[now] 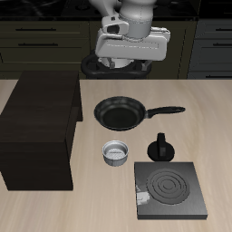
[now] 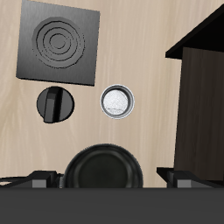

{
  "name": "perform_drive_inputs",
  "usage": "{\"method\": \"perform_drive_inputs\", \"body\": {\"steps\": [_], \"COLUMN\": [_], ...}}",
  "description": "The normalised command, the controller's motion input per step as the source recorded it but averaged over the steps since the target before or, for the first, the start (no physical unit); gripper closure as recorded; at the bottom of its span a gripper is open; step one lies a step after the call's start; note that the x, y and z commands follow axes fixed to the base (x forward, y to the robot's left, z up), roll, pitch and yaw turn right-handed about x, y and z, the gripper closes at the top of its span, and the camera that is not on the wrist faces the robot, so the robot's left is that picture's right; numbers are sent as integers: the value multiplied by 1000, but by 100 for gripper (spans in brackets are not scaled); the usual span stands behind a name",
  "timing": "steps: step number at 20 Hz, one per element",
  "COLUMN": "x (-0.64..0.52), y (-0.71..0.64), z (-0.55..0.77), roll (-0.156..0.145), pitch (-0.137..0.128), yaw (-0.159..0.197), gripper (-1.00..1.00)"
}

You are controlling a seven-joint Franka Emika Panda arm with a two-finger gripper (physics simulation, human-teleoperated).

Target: Place the ramekin on the bottom layer of the wooden shelf

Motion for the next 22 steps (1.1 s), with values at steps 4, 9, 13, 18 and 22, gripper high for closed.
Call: {"method": "perform_drive_inputs", "body": {"steps": [4, 9, 13, 18, 22], "x": [218, 255, 133, 120, 135], "y": [-29, -24, 38, 75, 84], "z": [45, 19, -18, -16, 25], "roll": [-12, -21, -6, -14, 12], "pitch": [14, -1, 6, 2, -3], "yaw": [-31, -22, -20, -33, -8], "gripper": [-100, -100, -100, -100, -100]}}
